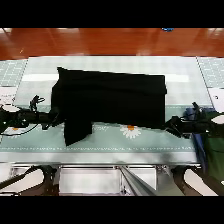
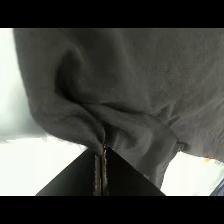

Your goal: Fold the shirts.

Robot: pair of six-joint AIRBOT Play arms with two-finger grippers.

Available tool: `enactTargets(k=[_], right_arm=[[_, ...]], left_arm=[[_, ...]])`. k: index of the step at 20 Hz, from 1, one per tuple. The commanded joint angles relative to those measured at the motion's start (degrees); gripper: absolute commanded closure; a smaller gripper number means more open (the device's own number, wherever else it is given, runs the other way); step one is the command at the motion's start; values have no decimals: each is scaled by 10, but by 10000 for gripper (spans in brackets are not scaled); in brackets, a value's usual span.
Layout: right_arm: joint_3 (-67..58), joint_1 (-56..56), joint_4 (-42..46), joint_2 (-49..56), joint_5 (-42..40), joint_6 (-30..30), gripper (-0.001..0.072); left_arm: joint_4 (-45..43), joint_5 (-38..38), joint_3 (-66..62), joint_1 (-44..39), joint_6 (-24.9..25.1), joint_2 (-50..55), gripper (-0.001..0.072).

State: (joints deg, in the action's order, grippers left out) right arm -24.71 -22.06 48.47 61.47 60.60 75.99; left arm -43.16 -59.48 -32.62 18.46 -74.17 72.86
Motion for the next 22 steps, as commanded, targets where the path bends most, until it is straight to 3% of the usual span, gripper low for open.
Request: enactTargets(k=[1, 2, 3, 4, 6, 13, 22], right_arm=[[-12, 57, -71, 65, -61, -10, 297], [-29, 75, -80, 88, -68, -20, 319], [-50, 90, -80, 108, -67, -23, 460], [-70, 102, -80, 117, -60, -34, 680], [-110, 110, -65, 110, -28, -47, 682], [-264, 111, 71, 94, 11, -6, 682], [-471, 112, 46, 257, 4, -2, 682]], left_arm=[[1, -1, -1, 0, 1, 0, 690], [2, -1, -1, 0, 5, 0, 690], [1, -2, -1, 0, 7, 0, 690], [1, -9, -3, 1, 10, -2, 690], [-8, -35, -21, 13, 36, -12, 690], [-18, -70, -198, 52, 30, -21, 690], [-18, -73, -492, -29, -33, 190, 690]])
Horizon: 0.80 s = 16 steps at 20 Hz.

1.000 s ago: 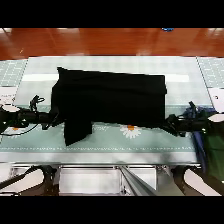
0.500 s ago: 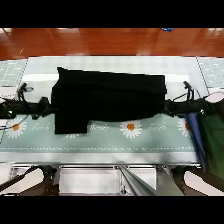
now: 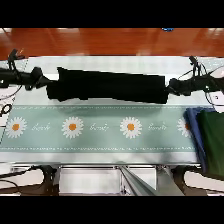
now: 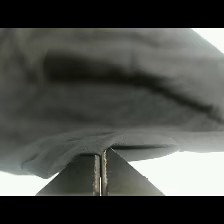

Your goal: Fold the shirts.

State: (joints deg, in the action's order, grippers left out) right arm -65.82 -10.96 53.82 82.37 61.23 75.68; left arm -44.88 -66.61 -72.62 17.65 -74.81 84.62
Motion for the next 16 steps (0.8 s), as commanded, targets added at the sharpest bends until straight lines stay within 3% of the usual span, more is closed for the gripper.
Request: enactTargets(k=[1, 7, 14, 15, 16], right_arm=[[-76, 1, -9, 65, -4, 2, 682], [-167, 1, -21, 160, -39, 9, 682], [-201, 1, -46, 224, -60, 23, 682], [-201, 1, -47, 227, -66, 28, 642], [-201, 1, -46, 228, -73, 43, 428]], left_arm=[[-1, -2, -124, -26, -40, 103, 691], [-1, -50, -276, -43, -94, 259, 690], [0, 2, -305, -69, -99, 308, 690], [0, 14, -305, -71, -99, 308, 690], [7, 30, -305, -71, -99, 307, 685]])
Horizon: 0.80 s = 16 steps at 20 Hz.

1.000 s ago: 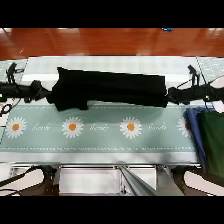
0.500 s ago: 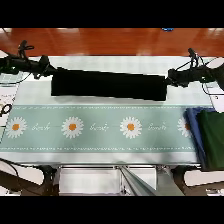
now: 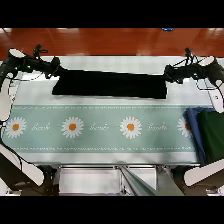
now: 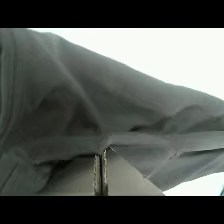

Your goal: Fold the shirts.

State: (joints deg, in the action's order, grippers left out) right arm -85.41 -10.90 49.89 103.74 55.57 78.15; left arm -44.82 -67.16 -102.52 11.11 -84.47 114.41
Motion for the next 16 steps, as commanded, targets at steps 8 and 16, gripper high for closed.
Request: enactTargets(k=[8, 16], right_arm=[[2, -128, 66, -85, 110, 38, 294], [209, -156, -138, -108, 25, -61, 291]], left_arm=[[-72, -55, -57, 51, -2, -61, 197], [-126, 65, 200, -7, 43, -337, 197]])
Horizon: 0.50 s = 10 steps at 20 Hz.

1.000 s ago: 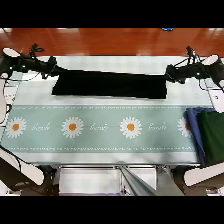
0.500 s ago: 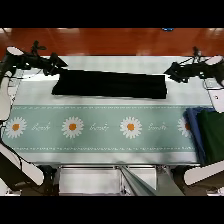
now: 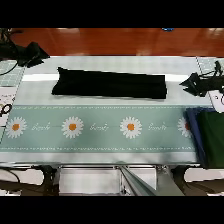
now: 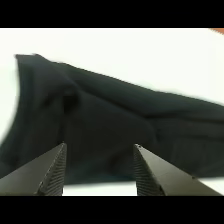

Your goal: Fold the shirts.

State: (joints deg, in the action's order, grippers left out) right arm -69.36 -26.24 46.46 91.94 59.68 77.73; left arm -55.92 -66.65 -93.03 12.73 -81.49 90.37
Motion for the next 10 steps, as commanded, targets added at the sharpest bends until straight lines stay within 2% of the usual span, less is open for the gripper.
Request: enactTargets(k=[1, 5, 7, 10], right_arm=[[47, 5, -119, 24, -17, -59, 291], [9, 44, -133, 92, -14, -44, 291], [-11, 66, -172, 117, -14, -41, 291], [-56, 106, -175, 148, -21, -17, 292]], left_arm=[[-15, 83, 151, -35, 13, -130, 197], [-15, 105, 257, -71, 13, -203, 198], [-15, 102, 270, -90, 11, -207, 199], [-12, 108, 283, -125, 11, -200, 199]])
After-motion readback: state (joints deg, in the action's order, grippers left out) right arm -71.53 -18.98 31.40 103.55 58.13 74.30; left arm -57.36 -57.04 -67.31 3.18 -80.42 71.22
